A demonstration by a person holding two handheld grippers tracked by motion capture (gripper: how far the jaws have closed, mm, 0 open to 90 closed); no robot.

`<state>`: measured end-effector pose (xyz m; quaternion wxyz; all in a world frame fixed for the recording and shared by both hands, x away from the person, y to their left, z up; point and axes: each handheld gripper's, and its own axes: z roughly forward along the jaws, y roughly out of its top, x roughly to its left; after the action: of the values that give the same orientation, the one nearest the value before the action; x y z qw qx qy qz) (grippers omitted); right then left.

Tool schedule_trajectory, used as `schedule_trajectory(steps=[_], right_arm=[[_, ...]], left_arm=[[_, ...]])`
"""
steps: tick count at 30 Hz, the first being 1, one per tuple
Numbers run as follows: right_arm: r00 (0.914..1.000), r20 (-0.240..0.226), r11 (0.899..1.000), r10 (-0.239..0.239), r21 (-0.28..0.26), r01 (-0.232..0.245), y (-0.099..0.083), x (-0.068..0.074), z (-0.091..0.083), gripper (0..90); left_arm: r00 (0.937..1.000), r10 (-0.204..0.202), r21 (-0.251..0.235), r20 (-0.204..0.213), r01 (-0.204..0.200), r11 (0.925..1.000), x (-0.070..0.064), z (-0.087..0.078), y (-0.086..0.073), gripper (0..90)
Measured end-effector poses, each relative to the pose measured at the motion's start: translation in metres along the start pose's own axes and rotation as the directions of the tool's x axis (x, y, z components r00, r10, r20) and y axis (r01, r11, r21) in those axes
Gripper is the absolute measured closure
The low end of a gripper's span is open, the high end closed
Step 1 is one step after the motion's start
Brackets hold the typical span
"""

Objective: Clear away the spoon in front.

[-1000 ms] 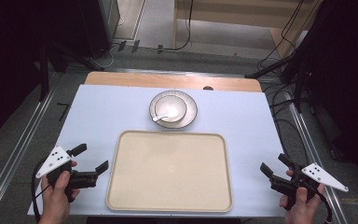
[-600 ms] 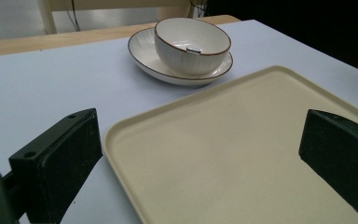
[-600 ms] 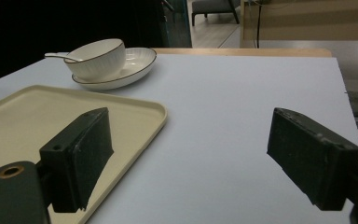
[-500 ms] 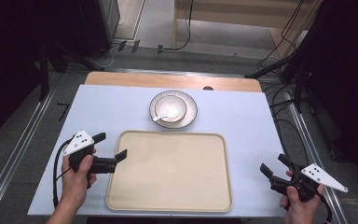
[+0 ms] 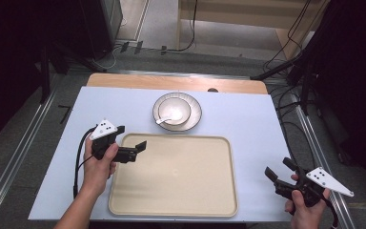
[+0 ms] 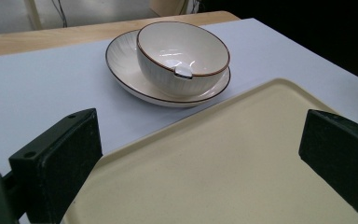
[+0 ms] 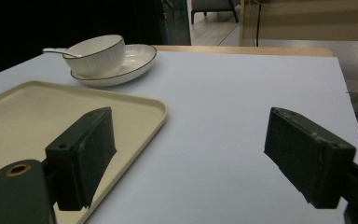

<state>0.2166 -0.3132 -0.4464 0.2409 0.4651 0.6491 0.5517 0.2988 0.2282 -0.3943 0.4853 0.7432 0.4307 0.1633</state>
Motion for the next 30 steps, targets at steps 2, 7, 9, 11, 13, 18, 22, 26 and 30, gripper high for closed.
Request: schedule_trajectory(steps=[2,7,9,11,13,18,22,26,30], right_arm=[[1.0,-0.006,1.0,-0.004,-0.003,0.004,0.0,0.0,0.0,16.2],[0.9999,-0.011,1.0,-0.009,0.0,0.009,0.0,0.0,0.001,16.1],[0.9999,-0.011,1.0,-0.008,0.001,0.008,0.0,0.0,0.002,16.1],[0.9999,-0.012,1.0,-0.006,0.002,0.006,0.0,0.001,0.002,16.1],[0.9999,-0.013,1.0,-0.007,0.003,0.007,0.0,0.001,0.002,16.1],[0.9999,-0.012,1.0,-0.007,0.004,0.007,-0.001,0.001,0.003,16.1],[0.9999,-0.012,1.0,-0.01,0.005,0.01,-0.001,0.001,0.003,16.2],[0.9999,-0.013,1.0,-0.008,0.006,0.008,-0.001,0.001,0.004,16.2],[0.9999,-0.014,1.0,-0.009,0.007,0.009,-0.001,0.002,0.005,16.3]], left_arm=[[1.0,-0.007,0.006,0.006,0.007,1.0,0.0,0.005,0.001,0.0],[0.9998,-0.017,0.02,0.011,0.017,0.9997,0.001,0.016,0.006,0.0],[0.9997,-0.022,0.021,0.014,0.022,0.9995,0.001,0.02,0.007,0.0],[0.9996,-0.026,0.031,0.013,0.025,0.9992,0.0,0.025,0.008,0.0],[0.9996,-0.026,0.042,0.013,0.026,0.9988,0.0,0.029,0.009,0.0],[0.9985,-0.052,0.047,0.018,0.051,0.9976,0.0,0.038,0.012,0.0],[0.9963,-0.084,0.055,0.017,0.083,0.9951,0.0,0.045,0.015,0.0],[0.9937,-0.111,0.063,0.011,0.11,0.9919,-0.002,0.053,0.019,0.0],[0.9919,-0.127,0.083,-0.007,0.127,0.9884,-0.006,0.063,0.025,0.5]])
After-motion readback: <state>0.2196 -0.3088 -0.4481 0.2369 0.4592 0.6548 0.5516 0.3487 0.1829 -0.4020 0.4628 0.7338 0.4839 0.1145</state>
